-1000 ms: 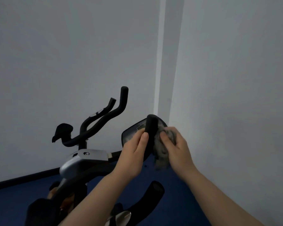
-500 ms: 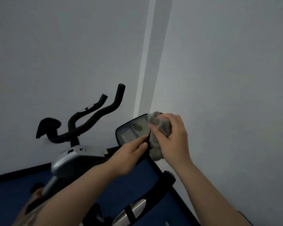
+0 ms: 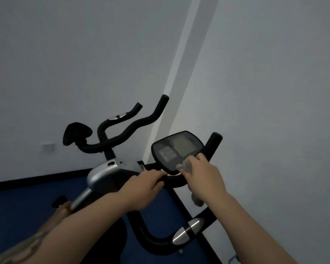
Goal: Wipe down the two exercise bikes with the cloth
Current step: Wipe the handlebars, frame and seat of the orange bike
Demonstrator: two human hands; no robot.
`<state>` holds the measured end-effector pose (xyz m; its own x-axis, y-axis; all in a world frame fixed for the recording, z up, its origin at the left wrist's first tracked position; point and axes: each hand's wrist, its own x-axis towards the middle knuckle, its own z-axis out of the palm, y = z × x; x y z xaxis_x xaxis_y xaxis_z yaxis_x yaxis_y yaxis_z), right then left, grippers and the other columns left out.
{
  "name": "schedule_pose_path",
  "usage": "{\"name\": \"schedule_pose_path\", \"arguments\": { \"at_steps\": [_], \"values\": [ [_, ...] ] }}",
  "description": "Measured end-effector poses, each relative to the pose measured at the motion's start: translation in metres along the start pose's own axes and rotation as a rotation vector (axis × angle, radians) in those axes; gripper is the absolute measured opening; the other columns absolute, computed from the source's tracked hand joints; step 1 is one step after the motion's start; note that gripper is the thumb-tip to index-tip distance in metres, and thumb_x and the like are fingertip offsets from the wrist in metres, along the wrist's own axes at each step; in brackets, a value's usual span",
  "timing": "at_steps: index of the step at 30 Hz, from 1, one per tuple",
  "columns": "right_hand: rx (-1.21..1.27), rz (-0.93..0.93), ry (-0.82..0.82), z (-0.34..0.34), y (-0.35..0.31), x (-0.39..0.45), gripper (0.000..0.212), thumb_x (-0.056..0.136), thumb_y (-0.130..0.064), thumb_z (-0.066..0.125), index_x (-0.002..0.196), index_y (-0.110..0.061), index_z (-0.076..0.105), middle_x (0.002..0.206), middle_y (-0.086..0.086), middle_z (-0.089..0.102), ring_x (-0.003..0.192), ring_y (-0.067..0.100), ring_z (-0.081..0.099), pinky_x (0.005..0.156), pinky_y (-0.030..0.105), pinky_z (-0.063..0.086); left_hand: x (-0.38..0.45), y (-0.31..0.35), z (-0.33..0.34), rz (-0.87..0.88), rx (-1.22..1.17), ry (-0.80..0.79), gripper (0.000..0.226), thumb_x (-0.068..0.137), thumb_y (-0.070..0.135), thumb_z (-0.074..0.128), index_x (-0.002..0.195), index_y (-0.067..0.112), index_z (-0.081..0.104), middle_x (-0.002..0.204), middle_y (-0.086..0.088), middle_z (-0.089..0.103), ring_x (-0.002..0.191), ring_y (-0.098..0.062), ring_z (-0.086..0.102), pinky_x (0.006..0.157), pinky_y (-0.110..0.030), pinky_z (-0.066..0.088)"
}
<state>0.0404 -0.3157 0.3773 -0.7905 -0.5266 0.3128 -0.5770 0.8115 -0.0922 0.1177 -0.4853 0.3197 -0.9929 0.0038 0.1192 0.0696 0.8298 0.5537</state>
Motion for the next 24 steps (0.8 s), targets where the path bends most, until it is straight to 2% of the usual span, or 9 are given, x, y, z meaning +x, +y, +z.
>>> {"name": "schedule_pose_path", "arguments": {
  "at_steps": [3,7,10,12,16,17,19,21,24],
  "values": [
    [0.086,0.028,-0.065,-0.002,-0.01,0.001,0.024,0.094,-0.047,0.053,0.086,-0.026,0.046,0.093,-0.008,0.04,0.076,0.015,0.051,0.064,0.029,0.035,-0.012,-0.01,-0.002,0.014,-0.048,0.029,0.047,0.103,0.025,0.039,0.149,0.033,0.03,0.147,0.011,0.04,0.134,-0.013,0.037,0.109,-0.036,0.033],
    [0.095,0.235,0.073,-0.002,-0.016,-0.004,0.023,0.096,-0.046,0.051,0.1,-0.023,0.054,0.107,-0.003,0.047,0.084,0.017,0.055,0.071,0.028,0.039,-0.028,-0.019,-0.003,0.014,-0.069,0.053,0.057,0.102,0.019,0.039,0.154,0.032,0.018,0.154,0.014,0.028,0.136,-0.011,0.033,0.111,-0.031,0.032],
    [0.192,0.124,0.031,0.027,-0.053,-0.02,0.025,0.095,-0.046,0.055,0.107,-0.025,0.056,0.104,-0.009,0.043,0.083,0.013,0.053,0.072,0.026,0.04,-0.041,-0.022,0.003,0.023,0.124,0.129,0.064,0.102,0.021,0.036,0.156,0.028,0.003,0.16,0.012,0.016,0.136,-0.012,0.032,0.108,-0.028,0.034],
    [0.214,0.081,0.001,0.032,-0.059,-0.021,0.022,0.094,-0.046,0.055,0.102,-0.025,0.055,0.098,-0.011,0.042,0.081,0.009,0.051,0.07,0.024,0.039,-0.049,-0.024,0.005,0.006,0.205,0.171,0.067,0.101,0.022,0.037,0.156,0.026,0.0,0.16,0.011,0.015,0.135,-0.011,0.034,0.105,-0.026,0.037],
    [0.203,0.294,0.154,0.021,-0.045,-0.018,0.024,0.096,-0.045,0.052,0.105,-0.024,0.057,0.103,-0.009,0.044,0.076,0.006,0.051,0.065,0.018,0.037,-0.059,-0.03,0.0,-0.09,0.156,0.234,0.053,0.104,0.026,0.033,0.154,0.029,0.016,0.151,0.014,0.032,0.129,-0.008,0.04,0.098,-0.026,0.044],
    [0.2,0.29,0.186,0.025,-0.052,-0.022,0.023,0.097,-0.044,0.052,0.106,-0.024,0.056,0.103,-0.01,0.042,0.073,0.003,0.048,0.061,0.014,0.033,-0.06,-0.032,-0.002,-0.104,0.116,0.243,0.05,0.104,0.027,0.032,0.153,0.03,0.022,0.148,0.014,0.036,0.128,-0.008,0.042,0.097,-0.027,0.045],
    [0.213,0.167,0.152,0.041,-0.075,-0.031,0.021,0.095,-0.044,0.054,0.105,-0.025,0.056,0.1,-0.013,0.038,0.069,-0.002,0.043,0.056,0.01,0.029,-0.061,-0.034,-0.005,-0.113,0.029,0.239,0.045,0.104,0.027,0.033,0.149,0.031,0.031,0.144,0.015,0.042,0.125,-0.007,0.044,0.097,-0.03,0.046],
    [0.218,0.073,0.085,0.046,-0.08,-0.031,0.023,0.092,-0.046,0.058,0.105,-0.027,0.056,0.098,-0.014,0.038,0.074,0.001,0.045,0.062,0.012,0.031,-0.06,-0.035,-0.008,-0.111,-0.023,0.229,0.044,0.103,0.026,0.036,0.147,0.032,0.036,0.143,0.014,0.044,0.125,-0.008,0.045,0.098,-0.031,0.045],
    [0.166,0.2,0.151,0.027,-0.055,-0.02,0.023,0.093,-0.046,0.057,0.105,-0.026,0.058,0.101,-0.013,0.043,0.08,0.008,0.053,0.069,0.022,0.043,-0.059,-0.035,-0.008,-0.11,-0.038,0.251,0.042,0.103,0.027,0.036,0.145,0.032,0.039,0.139,0.015,0.047,0.121,-0.008,0.046,0.095,-0.03,0.045]
  ]
}}
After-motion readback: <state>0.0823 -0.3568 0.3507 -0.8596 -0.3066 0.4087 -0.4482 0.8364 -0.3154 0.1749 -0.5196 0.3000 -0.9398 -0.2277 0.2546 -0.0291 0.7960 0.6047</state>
